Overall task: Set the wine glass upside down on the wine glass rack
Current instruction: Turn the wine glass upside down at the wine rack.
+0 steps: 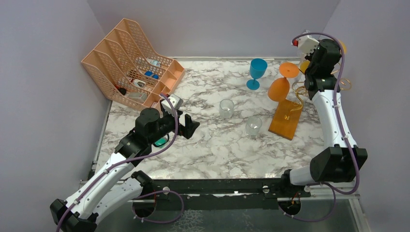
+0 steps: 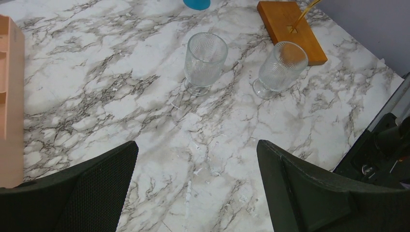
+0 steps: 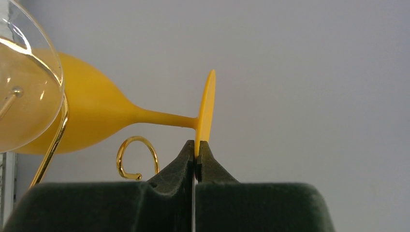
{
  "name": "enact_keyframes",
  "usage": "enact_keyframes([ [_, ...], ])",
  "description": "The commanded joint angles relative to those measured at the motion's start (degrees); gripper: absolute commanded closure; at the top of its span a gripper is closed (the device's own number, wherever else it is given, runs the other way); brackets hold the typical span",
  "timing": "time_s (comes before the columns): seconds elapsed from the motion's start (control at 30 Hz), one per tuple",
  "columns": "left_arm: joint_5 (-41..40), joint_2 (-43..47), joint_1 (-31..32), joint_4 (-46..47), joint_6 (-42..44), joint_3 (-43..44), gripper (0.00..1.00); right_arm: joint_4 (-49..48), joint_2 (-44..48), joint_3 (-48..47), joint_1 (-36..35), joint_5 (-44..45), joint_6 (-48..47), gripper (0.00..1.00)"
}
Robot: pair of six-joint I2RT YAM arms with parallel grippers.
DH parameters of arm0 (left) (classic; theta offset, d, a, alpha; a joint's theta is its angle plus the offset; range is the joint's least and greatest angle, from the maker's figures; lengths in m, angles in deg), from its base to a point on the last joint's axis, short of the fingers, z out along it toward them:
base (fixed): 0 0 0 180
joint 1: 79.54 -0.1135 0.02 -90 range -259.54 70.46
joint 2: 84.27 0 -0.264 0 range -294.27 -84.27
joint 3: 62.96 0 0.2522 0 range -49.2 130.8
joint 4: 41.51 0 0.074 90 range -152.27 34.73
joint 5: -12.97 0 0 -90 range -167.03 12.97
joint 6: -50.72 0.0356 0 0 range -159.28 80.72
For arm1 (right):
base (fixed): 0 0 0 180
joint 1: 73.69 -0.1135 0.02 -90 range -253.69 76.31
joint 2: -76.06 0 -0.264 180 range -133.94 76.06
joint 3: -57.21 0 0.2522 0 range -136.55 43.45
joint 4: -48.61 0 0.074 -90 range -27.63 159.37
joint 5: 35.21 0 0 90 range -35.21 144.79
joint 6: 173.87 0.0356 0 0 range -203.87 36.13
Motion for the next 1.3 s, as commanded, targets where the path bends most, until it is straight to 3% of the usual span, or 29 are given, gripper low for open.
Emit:
enact_keyframes([
  [0.0, -1.12, 0.84, 0.32, 0.05, 0.64, 0.3, 0.01, 2.11, 1.56, 0.87, 0.22, -0.93, 0.71, 0.99],
  [0.67, -1.2, 1.29, 0.69, 0.13, 0.56, 0.19, 0.01, 5.44, 3.27, 0.94, -1.91, -1.12, 0.82, 0.99],
  [1.27, -1.2, 2.04, 1.17, 0.1, 0.54, 0.08, 0.01, 12.08, 4.78, 0.66, -3.49, 4.75, 4.54, 0.99],
])
